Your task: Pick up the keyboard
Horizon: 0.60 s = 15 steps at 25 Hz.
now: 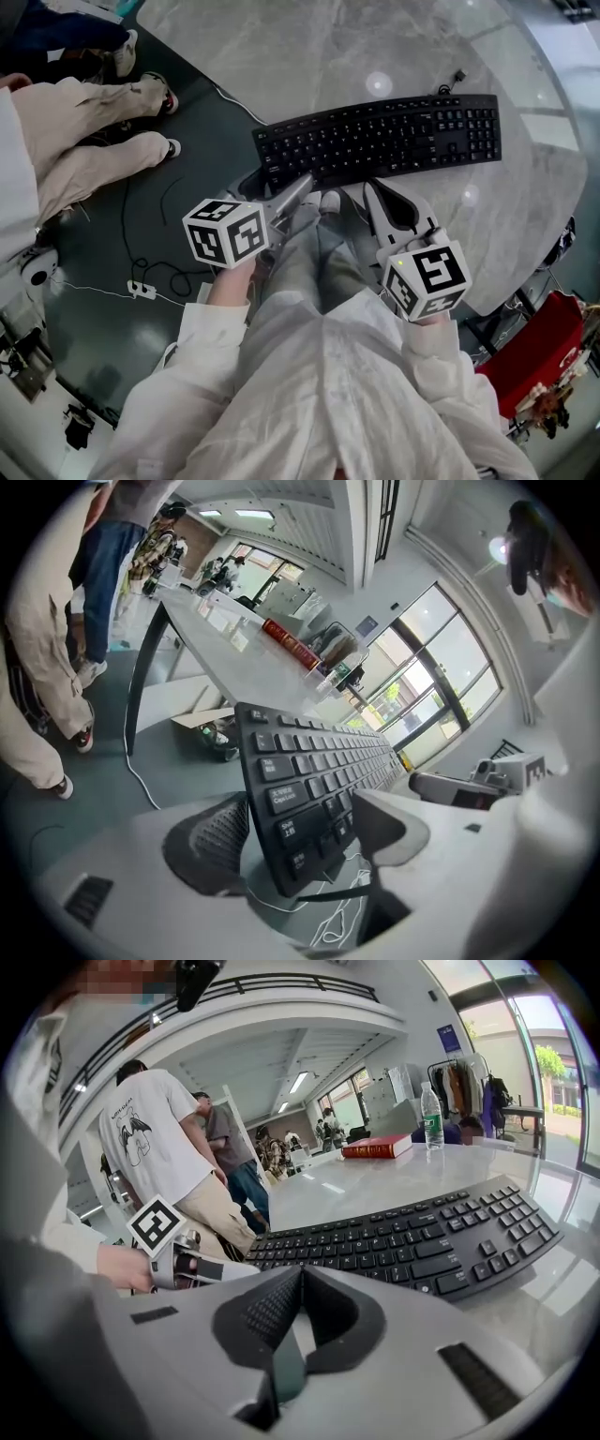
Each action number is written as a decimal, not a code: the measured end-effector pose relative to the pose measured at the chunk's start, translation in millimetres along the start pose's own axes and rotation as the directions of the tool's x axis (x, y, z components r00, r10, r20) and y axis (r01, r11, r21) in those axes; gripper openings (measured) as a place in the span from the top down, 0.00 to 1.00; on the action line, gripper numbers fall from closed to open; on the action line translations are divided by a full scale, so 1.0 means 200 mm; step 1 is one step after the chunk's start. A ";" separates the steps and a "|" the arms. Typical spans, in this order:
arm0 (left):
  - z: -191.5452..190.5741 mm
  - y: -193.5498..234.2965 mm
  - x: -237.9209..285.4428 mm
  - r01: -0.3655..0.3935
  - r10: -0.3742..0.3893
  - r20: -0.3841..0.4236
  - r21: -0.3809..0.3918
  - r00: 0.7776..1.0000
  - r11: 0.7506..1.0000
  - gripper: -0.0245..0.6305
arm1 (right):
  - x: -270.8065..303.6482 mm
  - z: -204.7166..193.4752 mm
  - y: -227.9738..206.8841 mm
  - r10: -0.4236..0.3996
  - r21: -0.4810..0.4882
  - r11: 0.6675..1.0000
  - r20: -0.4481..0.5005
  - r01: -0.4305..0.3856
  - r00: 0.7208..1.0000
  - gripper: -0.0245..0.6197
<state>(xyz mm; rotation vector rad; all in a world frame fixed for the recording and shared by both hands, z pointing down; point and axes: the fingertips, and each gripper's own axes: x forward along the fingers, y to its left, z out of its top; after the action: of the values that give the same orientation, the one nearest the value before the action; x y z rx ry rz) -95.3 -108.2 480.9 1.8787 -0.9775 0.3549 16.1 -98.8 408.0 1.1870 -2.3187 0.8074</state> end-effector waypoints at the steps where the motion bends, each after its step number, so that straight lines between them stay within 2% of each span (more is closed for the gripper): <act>1: 0.00 0.00 0.00 0.004 -0.004 -0.003 -0.002 1.000 1.000 0.45 | 0.00 0.00 0.01 -0.001 0.001 1.000 -0.001 0.001 1.000 0.91; 7: -0.02 0.01 0.03 0.039 -0.039 -0.007 -0.034 0.999 0.999 0.45 | 0.00 -0.02 0.01 -0.004 0.015 1.000 0.004 0.004 1.000 0.91; 15: -0.02 -0.04 0.09 0.131 -0.132 -0.020 -0.014 0.991 0.991 0.45 | -0.05 -0.04 -0.08 -0.026 0.031 0.999 0.006 0.026 1.000 0.91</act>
<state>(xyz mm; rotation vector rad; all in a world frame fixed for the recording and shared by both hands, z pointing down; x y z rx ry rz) -77.2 -111.9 488.2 1.9128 -0.8349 0.2886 35.1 -95.1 412.1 1.2317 -2.2993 0.8346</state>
